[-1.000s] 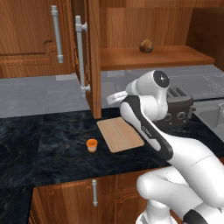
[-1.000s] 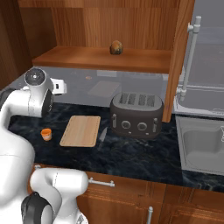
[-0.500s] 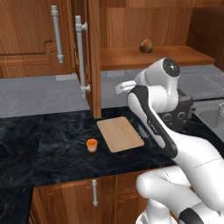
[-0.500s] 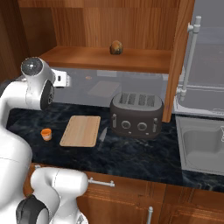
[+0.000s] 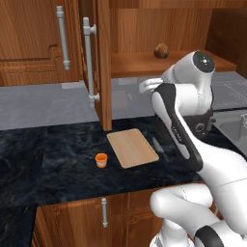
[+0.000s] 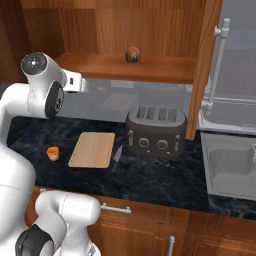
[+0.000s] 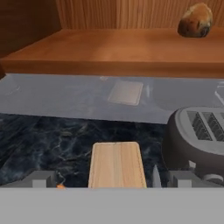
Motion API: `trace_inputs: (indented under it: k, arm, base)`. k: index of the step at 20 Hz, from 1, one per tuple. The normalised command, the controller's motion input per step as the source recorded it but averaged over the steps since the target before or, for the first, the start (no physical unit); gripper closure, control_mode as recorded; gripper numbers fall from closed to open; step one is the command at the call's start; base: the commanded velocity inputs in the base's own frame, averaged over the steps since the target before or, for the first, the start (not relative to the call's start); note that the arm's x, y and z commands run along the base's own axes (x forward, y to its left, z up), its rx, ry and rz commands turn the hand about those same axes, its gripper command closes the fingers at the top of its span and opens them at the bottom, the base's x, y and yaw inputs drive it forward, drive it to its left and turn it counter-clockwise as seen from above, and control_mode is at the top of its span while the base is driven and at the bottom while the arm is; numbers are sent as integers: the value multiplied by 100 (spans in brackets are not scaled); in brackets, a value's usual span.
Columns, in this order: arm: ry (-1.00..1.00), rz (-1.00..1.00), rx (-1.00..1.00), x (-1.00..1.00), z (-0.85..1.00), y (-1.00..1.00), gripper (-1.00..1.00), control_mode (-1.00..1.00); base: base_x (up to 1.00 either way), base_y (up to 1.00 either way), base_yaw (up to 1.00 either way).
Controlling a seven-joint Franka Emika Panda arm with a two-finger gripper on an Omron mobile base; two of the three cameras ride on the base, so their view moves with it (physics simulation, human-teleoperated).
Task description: Pick the bread, place it on the cutting board, pick the jam, place it on the counter, and close the cabinet.
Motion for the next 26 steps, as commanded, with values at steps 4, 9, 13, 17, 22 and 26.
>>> trace_inputs:
  k: [4, 9, 13, 17, 22, 26]
  arm:
    - [0, -4, 0, -11, 25, -40, -100, -100]
    - [0, -2, 0, -7, 22, -42, -100, -100]
    - [0, 0, 0, 0, 16, -36, -100, -100]
    - [-1, 0, 0, 0, 6, -31, -100, -100]
    - [-3, 0, -2, 0, 0, -26, -100, -100]
    - [-5, 0, -4, 0, 0, -21, -100, -100]
  base:
    - [0, 0, 0]
    - [0, 0, 0]
    - [0, 0, 0]
    - [0, 0, 0]
    - [0, 0, 0]
    - [0, 0, 0]
